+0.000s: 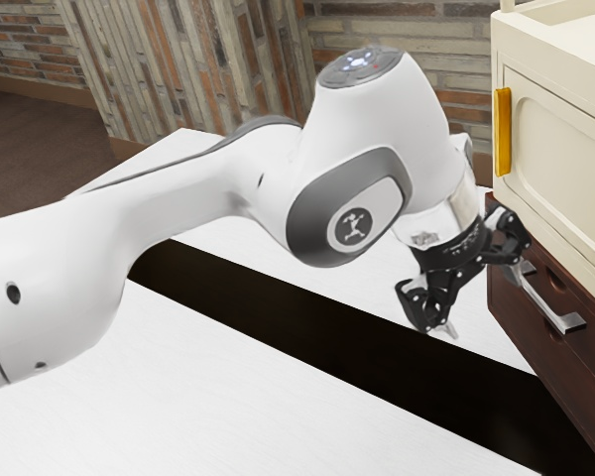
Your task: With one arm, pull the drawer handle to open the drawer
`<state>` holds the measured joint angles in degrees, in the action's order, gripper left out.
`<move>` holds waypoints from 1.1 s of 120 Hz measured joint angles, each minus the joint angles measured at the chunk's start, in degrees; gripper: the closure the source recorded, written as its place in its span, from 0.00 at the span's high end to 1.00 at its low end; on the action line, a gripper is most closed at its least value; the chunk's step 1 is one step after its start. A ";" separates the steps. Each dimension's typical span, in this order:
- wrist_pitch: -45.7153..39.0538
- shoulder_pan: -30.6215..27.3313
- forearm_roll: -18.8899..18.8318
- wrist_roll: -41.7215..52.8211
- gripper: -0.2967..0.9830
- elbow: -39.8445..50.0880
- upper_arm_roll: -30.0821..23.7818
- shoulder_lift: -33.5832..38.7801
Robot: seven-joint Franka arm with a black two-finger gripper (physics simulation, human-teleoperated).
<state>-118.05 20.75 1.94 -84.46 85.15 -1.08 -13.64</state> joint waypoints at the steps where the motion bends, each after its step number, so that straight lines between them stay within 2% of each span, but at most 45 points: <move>1: -0.11 -0.03 0.00 0.17 0.77 -0.09 -0.02 -0.15; 32: -2.50 -1.05 0.00 4.32 0.77 -4.40 -0.54 -4.73; 76: -3.40 -1.64 0.21 7.95 0.76 -4.25 -1.12 -5.63; 95: -3.50 -1.75 0.39 8.92 0.62 -3.60 -1.08 -5.58; 132: -3.56 -1.72 -1.16 10.81 0.43 -2.24 -0.86 -4.53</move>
<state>-121.61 19.02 0.78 -73.65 82.91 -1.94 -18.17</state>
